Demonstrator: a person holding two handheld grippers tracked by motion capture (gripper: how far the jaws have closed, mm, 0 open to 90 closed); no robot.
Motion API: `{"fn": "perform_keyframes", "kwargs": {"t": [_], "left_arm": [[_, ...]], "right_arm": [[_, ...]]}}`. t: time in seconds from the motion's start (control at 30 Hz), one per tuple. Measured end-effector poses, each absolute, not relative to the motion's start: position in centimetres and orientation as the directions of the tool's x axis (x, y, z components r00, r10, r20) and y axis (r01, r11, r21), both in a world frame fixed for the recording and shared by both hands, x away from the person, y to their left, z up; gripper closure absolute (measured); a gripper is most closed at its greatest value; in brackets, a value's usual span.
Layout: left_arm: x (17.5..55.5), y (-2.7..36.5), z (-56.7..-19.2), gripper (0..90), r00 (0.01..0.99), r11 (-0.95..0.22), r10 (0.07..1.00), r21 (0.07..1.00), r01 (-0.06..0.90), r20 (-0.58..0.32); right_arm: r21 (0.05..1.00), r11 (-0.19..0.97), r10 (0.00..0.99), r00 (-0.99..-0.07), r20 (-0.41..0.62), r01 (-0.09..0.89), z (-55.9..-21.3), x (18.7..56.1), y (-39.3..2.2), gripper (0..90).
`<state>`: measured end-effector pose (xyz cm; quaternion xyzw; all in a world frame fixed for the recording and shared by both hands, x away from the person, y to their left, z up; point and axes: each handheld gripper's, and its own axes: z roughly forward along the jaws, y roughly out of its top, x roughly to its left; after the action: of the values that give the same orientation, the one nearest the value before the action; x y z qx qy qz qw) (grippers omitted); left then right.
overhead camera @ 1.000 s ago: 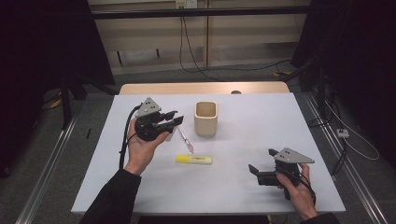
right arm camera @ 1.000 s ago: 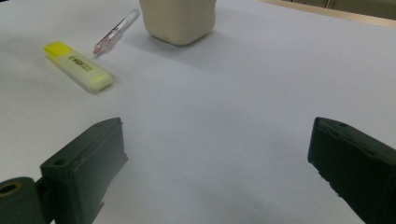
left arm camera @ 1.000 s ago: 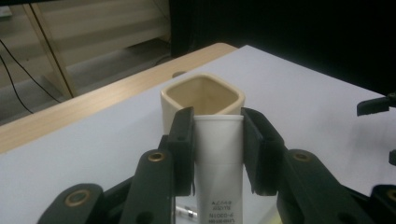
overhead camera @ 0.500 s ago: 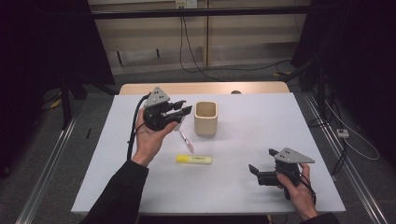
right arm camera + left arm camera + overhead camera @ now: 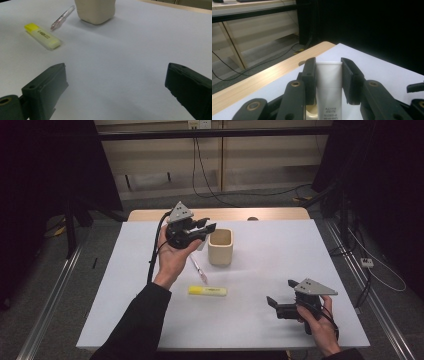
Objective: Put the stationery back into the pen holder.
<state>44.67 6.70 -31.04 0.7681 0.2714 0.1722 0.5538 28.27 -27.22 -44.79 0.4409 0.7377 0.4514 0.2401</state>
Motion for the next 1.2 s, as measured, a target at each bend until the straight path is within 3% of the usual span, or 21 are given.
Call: {"fn": "perform_keyframes", "kwargs": {"t": [0.27,0.43,1.2], "left_arm": [[45.7,5.5,-30.4,67.3,0.795,-0.214,0.605,0.953,0.212,-0.041],[45.9,4.4,-30.6,67.3,0.803,-0.174,0.589,0.956,0.235,-0.090],[48.8,1.8,-33.6,67.3,0.778,-0.204,0.623,0.944,0.261,-0.080]], "right_arm": [[0.878,0.206,0.868,-0.495,0.040,0.432,-44.8,28.3,-27.2,3.8],[0.878,0.209,0.867,-0.498,0.039,0.431,-44.8,28.2,-27.2,3.8],[0.877,0.205,0.866,-0.499,0.045,0.435,-44.8,28.1,-27.3,3.7]]}}
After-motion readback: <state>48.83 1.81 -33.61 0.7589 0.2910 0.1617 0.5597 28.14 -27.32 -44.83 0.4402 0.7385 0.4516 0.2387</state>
